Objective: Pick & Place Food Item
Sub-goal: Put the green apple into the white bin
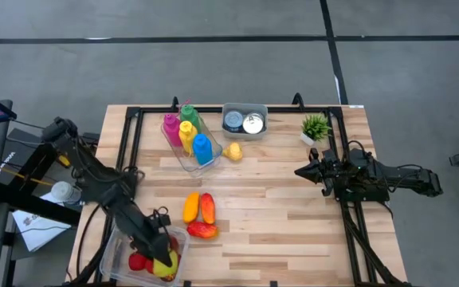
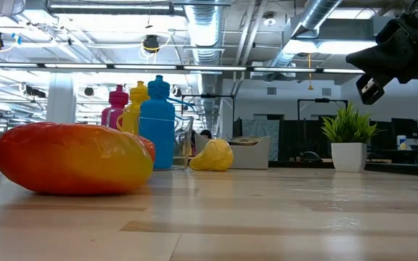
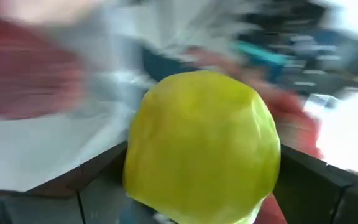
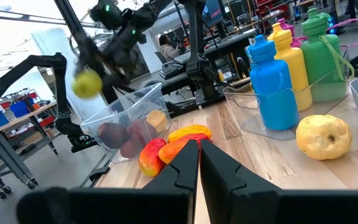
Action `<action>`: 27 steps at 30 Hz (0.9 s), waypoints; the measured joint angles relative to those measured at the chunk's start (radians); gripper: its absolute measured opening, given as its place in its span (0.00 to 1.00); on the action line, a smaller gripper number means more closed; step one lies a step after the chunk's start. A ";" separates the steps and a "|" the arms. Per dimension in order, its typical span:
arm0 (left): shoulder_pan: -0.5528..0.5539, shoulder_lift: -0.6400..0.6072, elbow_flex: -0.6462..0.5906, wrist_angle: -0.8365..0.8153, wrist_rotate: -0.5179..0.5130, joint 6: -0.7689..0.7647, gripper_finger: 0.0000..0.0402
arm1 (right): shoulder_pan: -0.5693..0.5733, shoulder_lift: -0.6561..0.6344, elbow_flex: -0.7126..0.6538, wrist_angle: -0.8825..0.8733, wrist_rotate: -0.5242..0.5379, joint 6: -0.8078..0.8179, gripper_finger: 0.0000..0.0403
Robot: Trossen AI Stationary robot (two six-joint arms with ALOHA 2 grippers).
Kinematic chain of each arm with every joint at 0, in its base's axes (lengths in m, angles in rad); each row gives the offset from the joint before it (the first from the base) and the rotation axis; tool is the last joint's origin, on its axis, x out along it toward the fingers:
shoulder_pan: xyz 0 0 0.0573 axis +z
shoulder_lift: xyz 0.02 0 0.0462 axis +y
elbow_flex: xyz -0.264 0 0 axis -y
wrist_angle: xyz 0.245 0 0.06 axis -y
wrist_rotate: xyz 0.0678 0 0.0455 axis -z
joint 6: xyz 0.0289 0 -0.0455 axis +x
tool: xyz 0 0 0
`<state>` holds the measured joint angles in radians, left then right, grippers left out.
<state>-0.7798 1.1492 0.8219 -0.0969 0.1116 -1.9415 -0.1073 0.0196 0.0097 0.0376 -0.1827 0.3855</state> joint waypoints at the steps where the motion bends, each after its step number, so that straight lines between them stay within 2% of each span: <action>1: 0.001 -0.023 0.000 0.042 -0.043 0.003 0.82 | 0.000 0.000 0.000 0.000 0.000 0.000 0.03; 5: -0.010 -0.126 0.015 0.097 -0.224 0.033 0.81 | 0.000 0.000 0.000 0.000 0.000 0.000 0.03; 10: -0.043 -0.176 0.086 0.105 -0.377 0.134 0.81 | 0.000 0.000 0.000 0.000 0.000 0.000 0.03; 17: -0.049 -0.159 0.140 0.430 -0.624 0.495 0.81 | 0.000 0.000 0.000 0.000 0.000 0.000 0.03; 21: -0.049 -0.141 0.141 0.540 -0.672 0.665 0.81 | 0.000 0.000 0.000 0.001 0.000 0.000 0.03; 27: -0.042 -0.104 0.175 0.523 -0.669 0.824 0.81 | 0.000 0.000 0.000 0.000 0.000 0.000 0.03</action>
<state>-0.8218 1.0452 0.9972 0.4258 -0.5570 -1.1178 -0.1070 0.0193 0.0097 0.0377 -0.1825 0.3859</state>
